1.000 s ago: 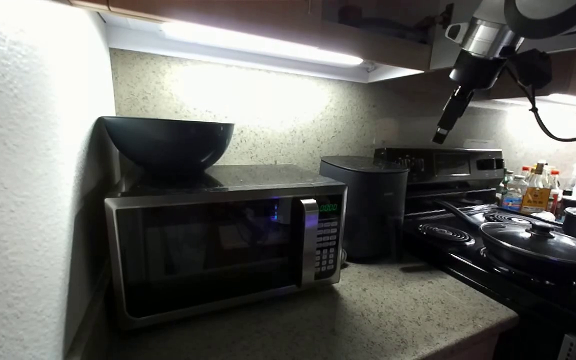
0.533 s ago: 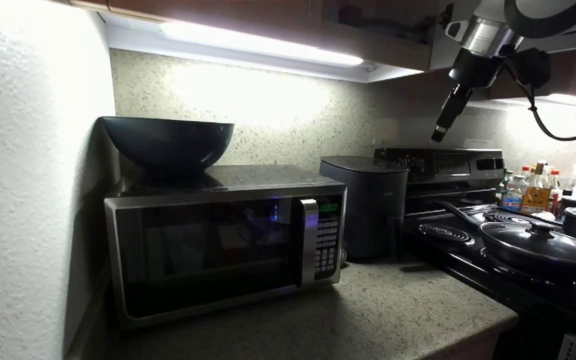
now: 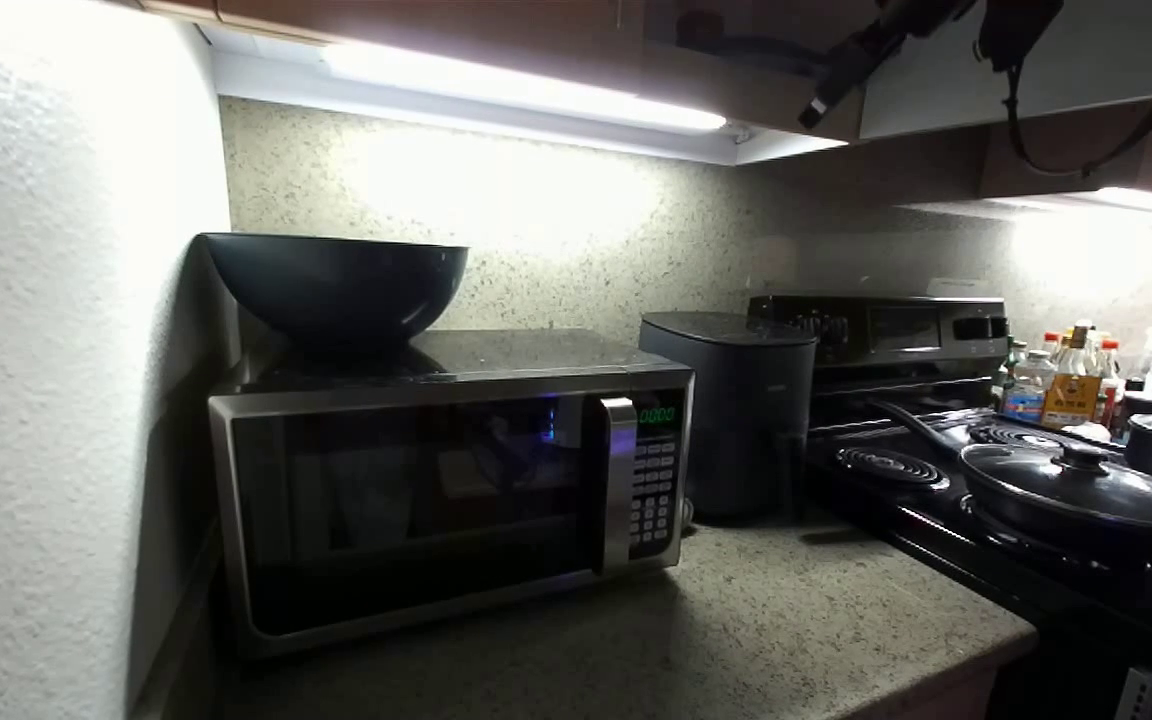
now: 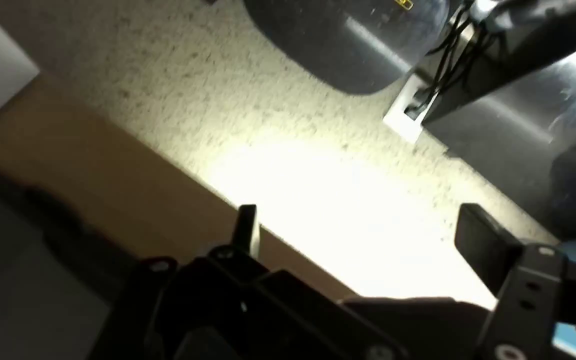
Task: Put the bottle from the cupboard onto the microwave
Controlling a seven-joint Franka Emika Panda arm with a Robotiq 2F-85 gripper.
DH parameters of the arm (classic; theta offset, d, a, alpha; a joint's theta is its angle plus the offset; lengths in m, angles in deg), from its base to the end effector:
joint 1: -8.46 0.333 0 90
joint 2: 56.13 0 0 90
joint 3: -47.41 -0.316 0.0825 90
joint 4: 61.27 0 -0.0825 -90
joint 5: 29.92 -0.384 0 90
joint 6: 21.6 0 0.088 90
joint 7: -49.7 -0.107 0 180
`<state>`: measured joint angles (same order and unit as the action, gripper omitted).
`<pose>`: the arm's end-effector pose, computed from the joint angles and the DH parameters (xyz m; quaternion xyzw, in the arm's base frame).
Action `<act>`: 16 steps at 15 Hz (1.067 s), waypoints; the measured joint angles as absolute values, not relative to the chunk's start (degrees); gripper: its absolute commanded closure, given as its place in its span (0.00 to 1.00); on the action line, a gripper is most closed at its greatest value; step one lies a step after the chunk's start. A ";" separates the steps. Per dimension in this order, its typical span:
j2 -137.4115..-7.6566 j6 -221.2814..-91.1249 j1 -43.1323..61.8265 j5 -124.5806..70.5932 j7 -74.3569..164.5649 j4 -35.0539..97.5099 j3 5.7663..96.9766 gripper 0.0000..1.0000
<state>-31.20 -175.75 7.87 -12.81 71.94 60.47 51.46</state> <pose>0.4690 -0.0365 0.7053 0.8465 0.2142 0.4378 0.2142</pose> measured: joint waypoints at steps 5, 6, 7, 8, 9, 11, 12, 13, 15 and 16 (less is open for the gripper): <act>-33.04 -183.33 7.73 -12.39 71.93 54.90 51.14 0.00; -33.08 -183.32 7.74 -12.39 71.93 54.98 51.16 0.00; -33.13 -183.32 7.76 -12.39 71.93 55.02 51.15 0.00; -33.16 -183.32 7.77 -12.39 71.93 55.02 51.16 0.00; -33.17 -183.32 7.77 -12.39 71.93 55.02 51.16 0.00; -33.39 -184.08 7.73 -12.34 71.93 54.61 51.15 0.00; -33.85 -184.99 7.66 -12.09 71.93 53.80 51.15 0.00; -34.61 -186.05 7.63 -11.67 71.95 52.46 51.15 0.00; -36.71 -187.58 7.68 -11.20 72.16 48.81 51.13 0.00; -37.96 -188.10 7.78 -11.19 72.40 46.73 51.13 0.00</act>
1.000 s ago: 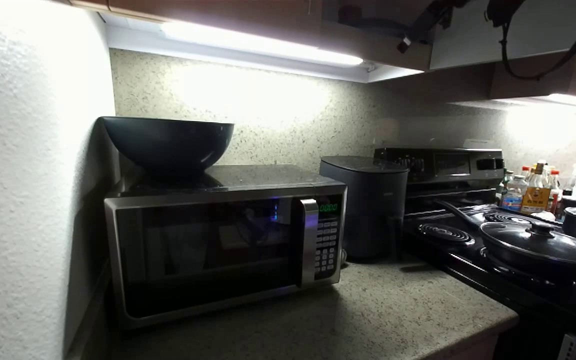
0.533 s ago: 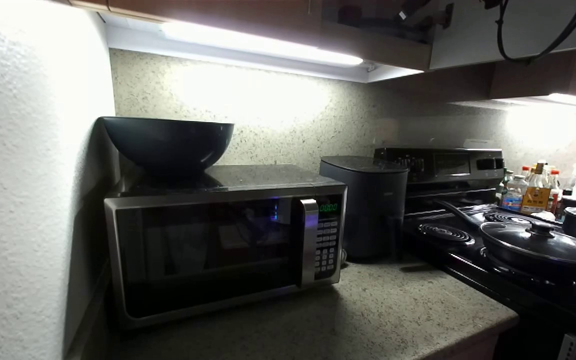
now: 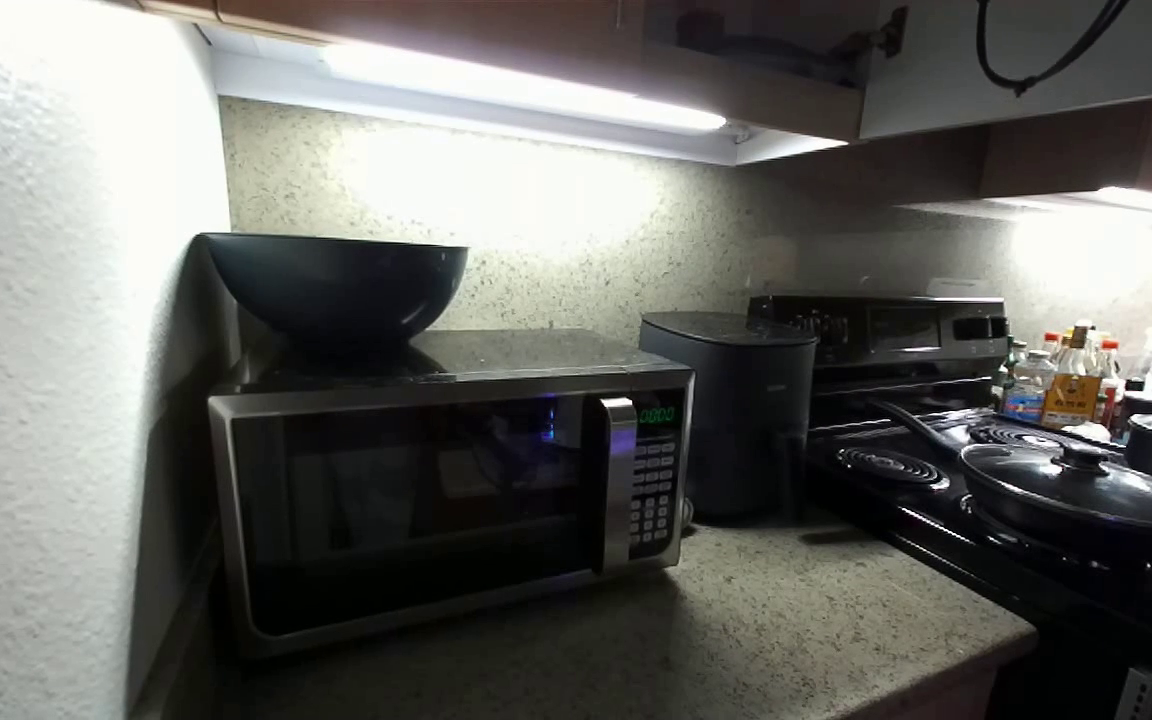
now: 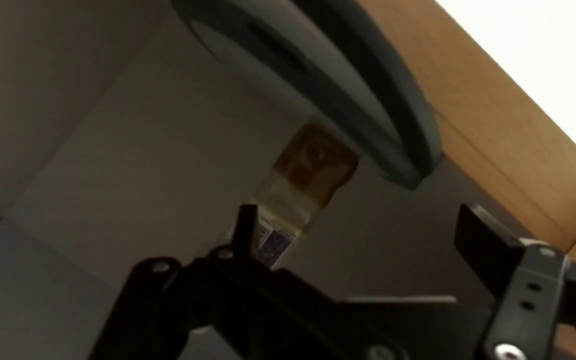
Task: Put the bottle from the cupboard onto the microwave
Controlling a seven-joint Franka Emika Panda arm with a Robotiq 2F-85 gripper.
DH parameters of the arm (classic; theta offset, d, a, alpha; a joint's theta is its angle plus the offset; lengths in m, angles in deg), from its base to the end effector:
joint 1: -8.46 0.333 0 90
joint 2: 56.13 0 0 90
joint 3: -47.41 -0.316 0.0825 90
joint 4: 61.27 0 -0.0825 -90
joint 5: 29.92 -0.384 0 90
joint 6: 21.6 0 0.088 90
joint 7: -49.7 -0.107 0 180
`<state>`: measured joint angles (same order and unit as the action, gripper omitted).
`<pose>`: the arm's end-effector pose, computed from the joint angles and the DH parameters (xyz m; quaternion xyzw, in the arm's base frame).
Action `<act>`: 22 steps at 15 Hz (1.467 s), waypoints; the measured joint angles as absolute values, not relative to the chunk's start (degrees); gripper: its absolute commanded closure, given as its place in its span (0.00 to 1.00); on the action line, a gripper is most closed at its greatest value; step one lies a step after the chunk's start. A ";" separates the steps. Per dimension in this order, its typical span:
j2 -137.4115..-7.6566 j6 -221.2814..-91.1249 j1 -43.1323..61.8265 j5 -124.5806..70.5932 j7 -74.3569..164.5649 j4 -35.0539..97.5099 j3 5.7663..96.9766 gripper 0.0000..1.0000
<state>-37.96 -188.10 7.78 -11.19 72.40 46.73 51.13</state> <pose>0.4877 -0.0259 0.8004 0.7502 0.2177 0.5680 0.2594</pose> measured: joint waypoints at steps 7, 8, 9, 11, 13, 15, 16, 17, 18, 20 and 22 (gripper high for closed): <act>-48.83 -188.31 10.58 -11.55 74.83 30.93 51.24 0.00; -49.12 -188.31 10.55 -11.55 74.78 30.88 51.17 0.00; -49.10 -188.31 10.48 -11.55 74.78 30.98 51.18 0.00; -48.91 -188.31 10.29 -11.55 74.78 30.99 51.18 0.00; -49.01 -188.31 10.24 -11.55 74.26 30.85 51.14 0.00; -50.01 -188.45 10.25 -12.07 72.35 29.85 50.90 0.00; -50.88 -188.49 10.46 -13.32 71.55 29.03 50.84 0.00; -51.95 -188.50 10.90 -15.63 71.07 28.02 50.83 0.00; -53.15 -188.49 11.27 -17.78 70.67 26.85 50.82 0.00; -55.65 -188.36 11.65 -20.29 68.89 24.25 50.82 0.00; -57.69 -187.81 11.40 -20.45 67.09 21.86 50.74 0.00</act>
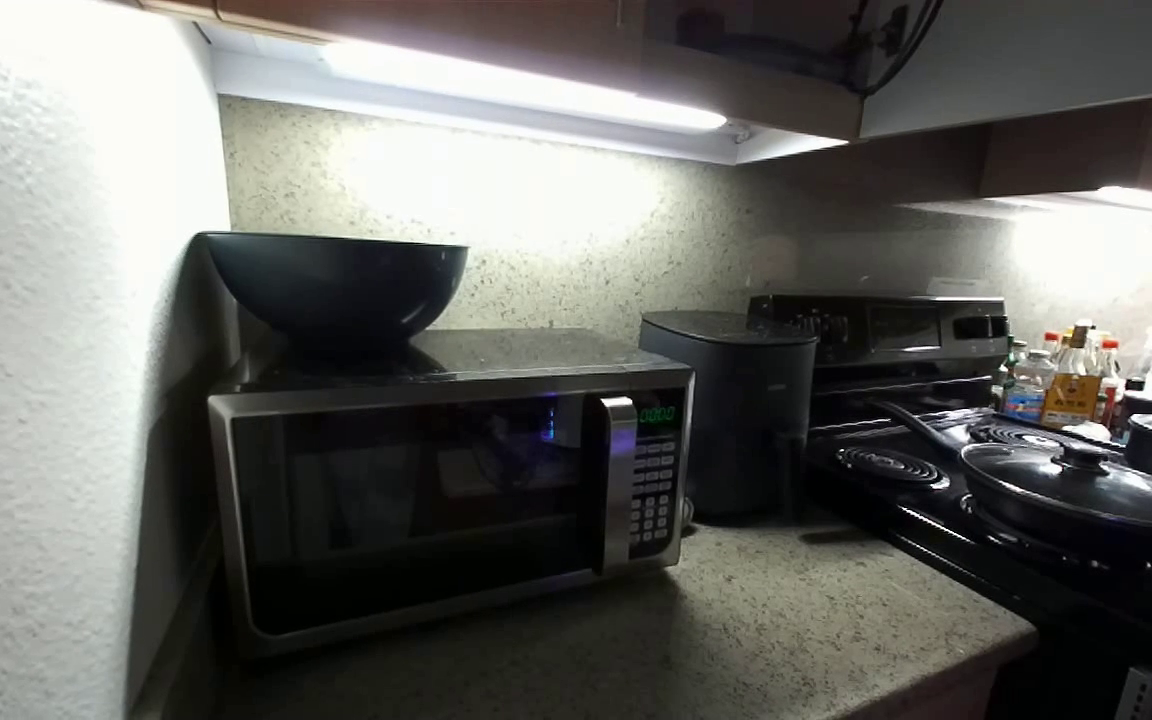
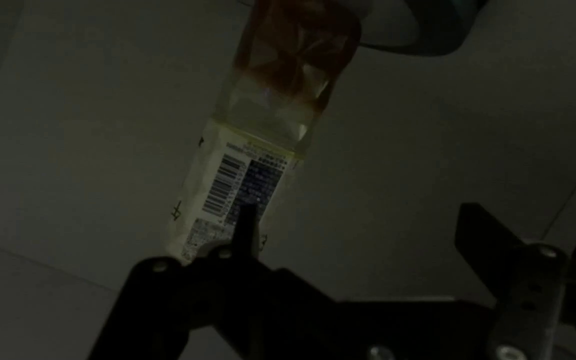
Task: Put the bottle from the cupboard onto the microwave
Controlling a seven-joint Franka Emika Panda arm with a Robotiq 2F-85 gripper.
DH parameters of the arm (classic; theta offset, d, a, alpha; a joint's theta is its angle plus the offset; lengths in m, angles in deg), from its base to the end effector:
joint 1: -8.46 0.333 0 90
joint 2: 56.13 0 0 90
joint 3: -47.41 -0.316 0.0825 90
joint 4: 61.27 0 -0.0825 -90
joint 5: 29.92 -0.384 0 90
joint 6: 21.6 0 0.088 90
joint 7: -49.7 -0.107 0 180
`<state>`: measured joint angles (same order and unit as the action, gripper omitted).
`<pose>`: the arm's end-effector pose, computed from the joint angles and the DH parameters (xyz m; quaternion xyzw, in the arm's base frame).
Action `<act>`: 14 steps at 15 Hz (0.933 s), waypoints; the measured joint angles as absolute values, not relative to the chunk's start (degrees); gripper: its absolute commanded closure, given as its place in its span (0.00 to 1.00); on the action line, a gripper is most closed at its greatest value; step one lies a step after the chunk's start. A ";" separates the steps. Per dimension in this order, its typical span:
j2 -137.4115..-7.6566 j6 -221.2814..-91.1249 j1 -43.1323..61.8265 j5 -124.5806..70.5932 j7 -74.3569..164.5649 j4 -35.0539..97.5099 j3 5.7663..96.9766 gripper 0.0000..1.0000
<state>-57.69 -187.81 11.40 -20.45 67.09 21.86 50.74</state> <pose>0.5847 0.0067 0.8348 0.7394 0.1594 0.6323 0.1676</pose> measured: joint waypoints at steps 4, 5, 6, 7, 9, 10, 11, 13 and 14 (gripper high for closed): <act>-58.92 -187.77 11.25 -20.45 66.62 20.49 50.74 0.00; -59.07 -187.77 11.25 -20.45 66.69 20.45 50.73 0.00; -59.30 -187.77 11.27 -20.66 66.85 20.39 50.73 0.00; -59.65 -187.77 11.27 -21.18 67.20 20.22 50.70 0.00; -60.70 -187.77 11.27 -22.78 68.12 19.35 50.62 0.00; -61.30 -187.77 11.27 -23.60 68.76 18.77 50.56 0.00; -61.93 -187.76 11.26 -24.45 69.49 18.08 50.48 0.00; -63.14 -187.72 11.21 -26.14 71.03 16.66 50.25 0.00; -63.77 -187.67 11.15 -27.08 72.00 15.84 50.08 0.00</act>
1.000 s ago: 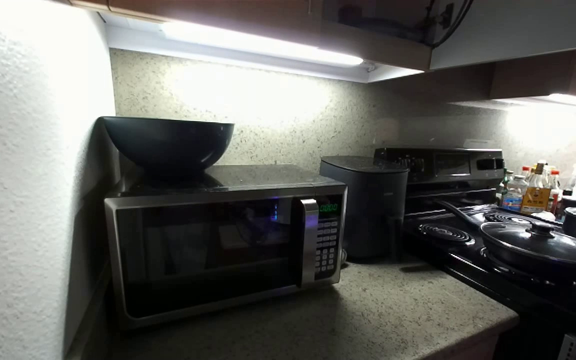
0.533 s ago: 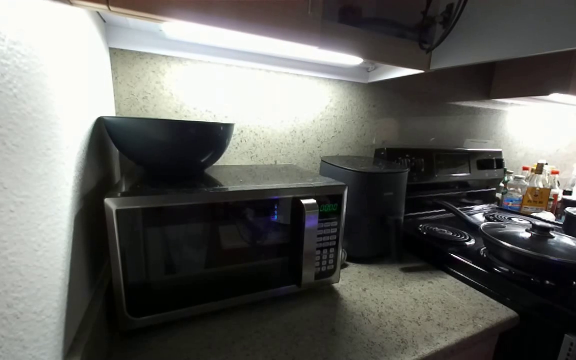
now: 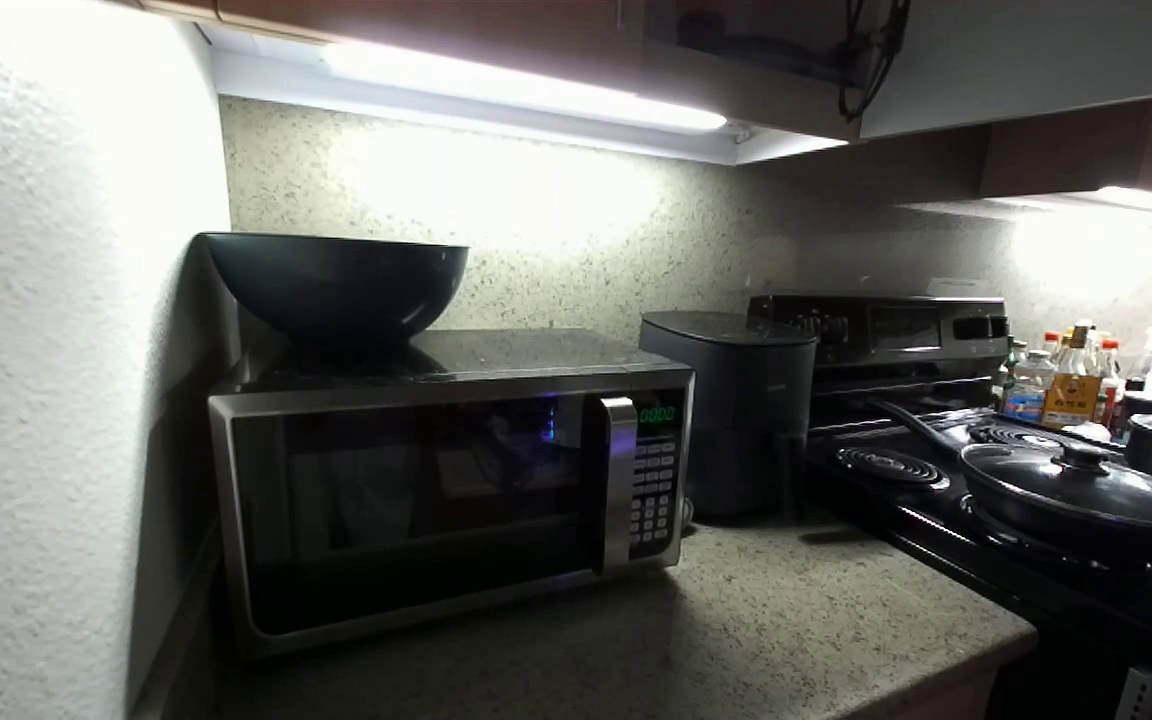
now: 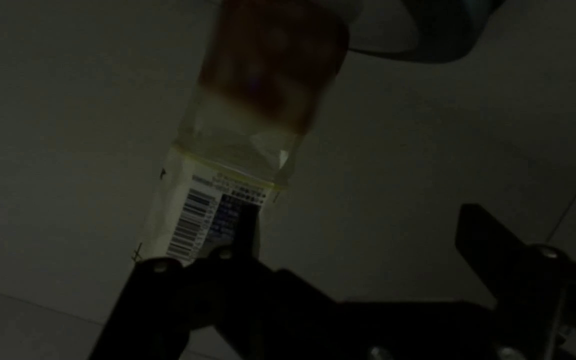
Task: Put the bottle from the cupboard onto the microwave
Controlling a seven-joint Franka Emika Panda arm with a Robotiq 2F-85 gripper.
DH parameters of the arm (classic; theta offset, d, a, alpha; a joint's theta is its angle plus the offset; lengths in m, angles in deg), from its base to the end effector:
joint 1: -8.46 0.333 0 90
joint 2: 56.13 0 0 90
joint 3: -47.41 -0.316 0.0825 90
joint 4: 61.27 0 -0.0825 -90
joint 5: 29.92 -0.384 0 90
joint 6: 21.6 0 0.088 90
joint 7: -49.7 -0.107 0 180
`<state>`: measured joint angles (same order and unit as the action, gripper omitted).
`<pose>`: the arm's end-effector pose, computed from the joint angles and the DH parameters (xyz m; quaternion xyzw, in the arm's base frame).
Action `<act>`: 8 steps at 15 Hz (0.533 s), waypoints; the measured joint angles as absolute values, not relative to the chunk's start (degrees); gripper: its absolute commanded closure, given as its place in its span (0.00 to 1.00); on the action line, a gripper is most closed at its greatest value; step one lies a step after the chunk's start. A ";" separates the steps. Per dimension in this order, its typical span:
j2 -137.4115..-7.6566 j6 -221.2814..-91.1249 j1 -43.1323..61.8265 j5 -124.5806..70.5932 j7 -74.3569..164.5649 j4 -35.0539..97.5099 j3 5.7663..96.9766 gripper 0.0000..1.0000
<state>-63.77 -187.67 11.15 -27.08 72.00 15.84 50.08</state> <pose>0.6176 0.0065 0.8233 0.7407 0.1630 0.6348 0.1478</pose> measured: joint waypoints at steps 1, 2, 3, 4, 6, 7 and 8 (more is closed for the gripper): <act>-64.34 -187.59 11.02 -28.07 73.01 15.07 49.81 0.25; -64.88 -187.47 10.92 -28.96 73.98 14.26 49.56 0.26; -65.39 -187.37 10.83 -29.95 75.04 13.52 49.32 0.33; -65.81 -187.16 10.71 -30.97 76.12 12.82 49.03 0.40; -66.57 -186.35 10.40 -32.71 78.11 11.34 48.39 0.53; -66.87 -185.95 10.20 -33.23 78.89 10.68 48.06 0.59; -67.11 -185.61 10.09 -33.65 79.43 10.05 47.84 0.66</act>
<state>-67.11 -185.61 10.09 -33.65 79.43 10.05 47.84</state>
